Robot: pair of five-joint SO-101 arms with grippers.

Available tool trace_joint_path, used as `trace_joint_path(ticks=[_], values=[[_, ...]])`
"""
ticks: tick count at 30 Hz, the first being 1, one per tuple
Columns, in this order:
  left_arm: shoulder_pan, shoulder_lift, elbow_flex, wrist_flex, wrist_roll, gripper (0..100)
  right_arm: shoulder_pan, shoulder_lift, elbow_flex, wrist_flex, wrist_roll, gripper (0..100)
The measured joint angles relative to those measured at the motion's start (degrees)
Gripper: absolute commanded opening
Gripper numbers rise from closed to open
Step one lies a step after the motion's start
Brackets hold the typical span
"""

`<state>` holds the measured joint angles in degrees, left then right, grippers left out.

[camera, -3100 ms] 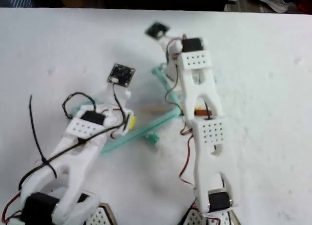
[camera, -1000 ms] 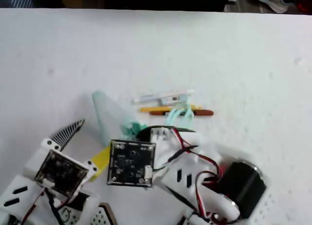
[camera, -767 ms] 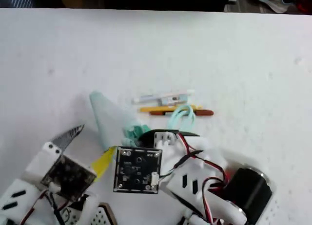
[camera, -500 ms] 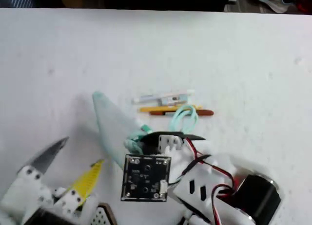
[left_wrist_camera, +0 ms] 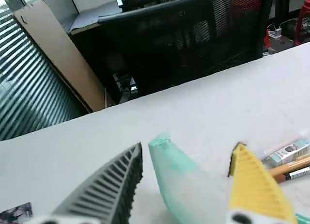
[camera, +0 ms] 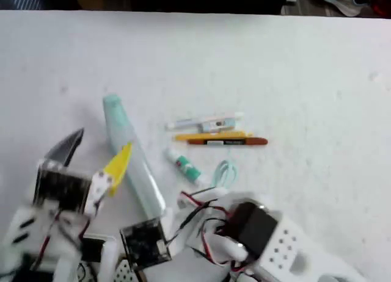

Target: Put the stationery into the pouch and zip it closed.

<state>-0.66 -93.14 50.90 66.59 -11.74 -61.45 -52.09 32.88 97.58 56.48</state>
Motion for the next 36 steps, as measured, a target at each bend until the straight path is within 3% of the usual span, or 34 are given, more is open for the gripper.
trace_joint_path(ticks=[6, 14, 19, 24, 31, 36], values=[[-0.1, 0.1, 9.3, -5.3, 1.1, 30, -0.1, -0.1, 0.9, 0.0, 2.1, 1.7], [-1.0, 0.1, 10.1, -4.5, -4.7, 30, 1.1, -0.1, 0.9, -1.1, 2.3, 1.7], [-1.3, 0.1, 5.8, 1.1, -12.6, 30, 10.6, -0.1, 0.9, -6.1, 2.3, 1.7], [1.8, 0.1, 9.6, 1.4, -22.9, 30, 16.0, -0.7, 0.9, -9.3, 2.3, 1.7], [1.7, 0.1, 10.9, -4.9, -17.5, 30, 16.6, -8.4, 0.9, -11.5, -1.2, 1.6], [1.8, 0.1, 11.9, -6.2, -14.5, 30, 22.5, -12.0, 1.4, -15.5, -8.4, 1.6]])
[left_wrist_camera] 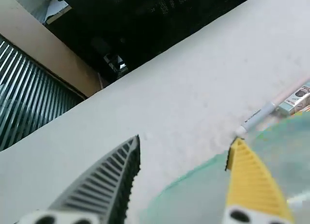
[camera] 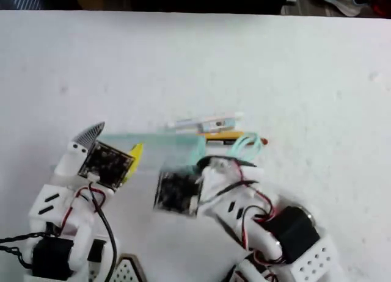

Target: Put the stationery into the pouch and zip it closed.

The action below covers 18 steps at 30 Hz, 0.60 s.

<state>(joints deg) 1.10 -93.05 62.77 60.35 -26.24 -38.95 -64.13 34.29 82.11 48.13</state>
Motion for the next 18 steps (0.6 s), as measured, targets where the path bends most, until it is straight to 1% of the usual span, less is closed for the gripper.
trace_joint_path(ticks=[2, 4, 11, 13, 16, 18], values=[[0.0, 0.0, -0.1, 0.5, 0.1, 30, 3.3, -0.4, 0.3, -1.8, -3.0, 1.6], [0.1, 0.1, -1.5, 3.5, 0.3, 30, 4.8, -0.8, 0.4, -3.3, -5.5, 1.6], [0.6, -0.1, -15.2, 17.1, 0.3, 31, 4.3, -0.8, -3.1, -6.3, -12.8, 1.6], [3.3, -0.1, -19.4, 20.6, 0.4, 31, 2.9, -0.6, -5.2, -6.4, -14.0, 1.6], [11.3, -0.1, -23.7, 26.3, 0.4, 31, 1.5, 2.4, -8.8, -6.4, -14.6, 1.6], [15.9, -0.1, -24.8, 28.2, 0.4, 32, 1.2, 4.3, -11.0, -6.4, -14.6, 1.6]])
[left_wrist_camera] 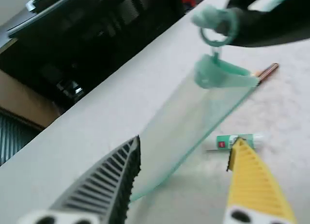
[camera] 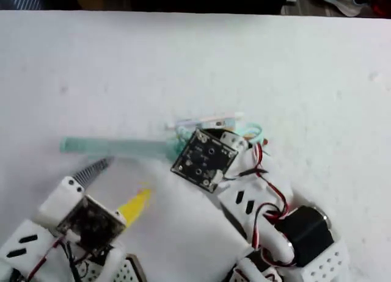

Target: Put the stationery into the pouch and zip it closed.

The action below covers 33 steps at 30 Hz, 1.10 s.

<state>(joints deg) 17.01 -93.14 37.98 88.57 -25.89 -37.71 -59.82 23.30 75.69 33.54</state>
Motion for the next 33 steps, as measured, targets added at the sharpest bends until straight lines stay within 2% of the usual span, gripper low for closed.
trace_joint_path(ticks=[4, 12, 21, 26, 30, 33], values=[[0.4, 0.0, -0.4, -0.2, -0.4, 34, -0.3, 1.9, -4.2, 1.3, 0.0, 1.6], [-5.2, 0.0, -0.3, -4.6, -10.7, 34, -0.3, 2.0, -8.2, 6.2, 0.1, 1.6], [-6.1, 6.7, -0.2, -5.6, -12.0, 34, -0.4, 2.0, -8.2, 7.1, 2.7, 1.6], [0.7, 5.4, -0.2, -0.7, -12.0, 34, -0.8, 2.3, -8.2, 7.1, 2.7, 1.7], [6.7, 3.5, 1.3, 1.2, -9.1, 33, -5.4, 2.4, -8.2, 7.1, 2.5, 1.7], [8.1, 3.5, 4.7, 1.1, -7.4, 32, -8.1, 2.4, -8.2, 7.1, -1.1, 1.7]])
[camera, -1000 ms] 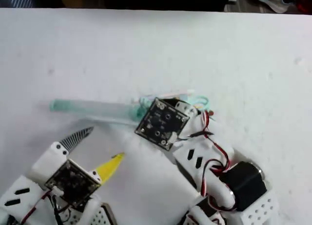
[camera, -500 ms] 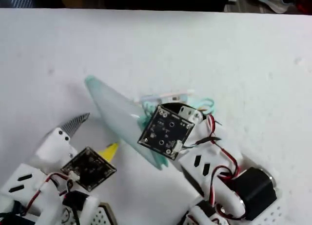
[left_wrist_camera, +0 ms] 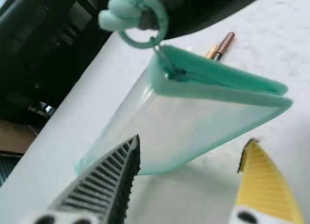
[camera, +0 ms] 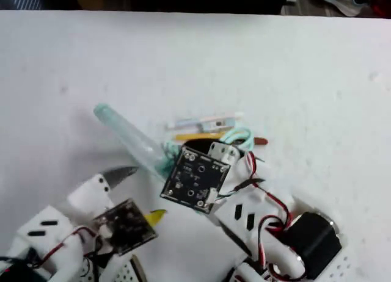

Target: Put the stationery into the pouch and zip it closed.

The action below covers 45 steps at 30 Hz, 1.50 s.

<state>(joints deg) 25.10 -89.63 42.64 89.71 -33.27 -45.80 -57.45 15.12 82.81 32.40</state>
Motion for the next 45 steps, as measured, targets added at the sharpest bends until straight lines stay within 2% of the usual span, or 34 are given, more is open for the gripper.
trace_joint_path(ticks=[3, 7, 12, 19, 26, 31, 37, 40, 45], values=[[-0.4, 0.0, 1.8, 0.0, 3.7, 32, -0.2, 0.0, 0.0, 0.1, -1.8, 1.7], [-2.8, -2.2, -0.6, 0.1, 4.6, 32, -0.8, 0.0, 0.0, 2.3, -2.2, 1.7], [-3.7, -7.4, -5.5, 2.4, 3.0, 32, -0.9, -0.1, 0.0, 4.8, -1.6, 1.7], [-4.0, -7.7, -6.0, 5.5, -0.5, 34, -10.7, -4.2, 0.0, 10.0, 3.9, 1.7], [-4.0, -7.7, -5.4, 5.5, -6.1, 34, -11.8, -11.5, -0.1, 12.7, 9.8, 1.7], [-4.0, -7.7, 1.9, 0.1, -7.0, 34, -13.2, -12.7, -0.3, 14.3, 14.3, 1.7], [-3.9, -7.7, 9.5, -6.2, -7.1, 34, -17.6, -12.8, 3.8, 14.5, 15.3, 1.7], [-1.0, -7.7, 11.3, -6.9, -6.9, 34, -18.2, -12.8, 5.8, 14.3, 15.3, 1.7], [4.7, -7.7, 14.2, -7.8, 0.5, 34, -18.2, -12.8, 7.2, 12.7, 15.4, 1.7]])
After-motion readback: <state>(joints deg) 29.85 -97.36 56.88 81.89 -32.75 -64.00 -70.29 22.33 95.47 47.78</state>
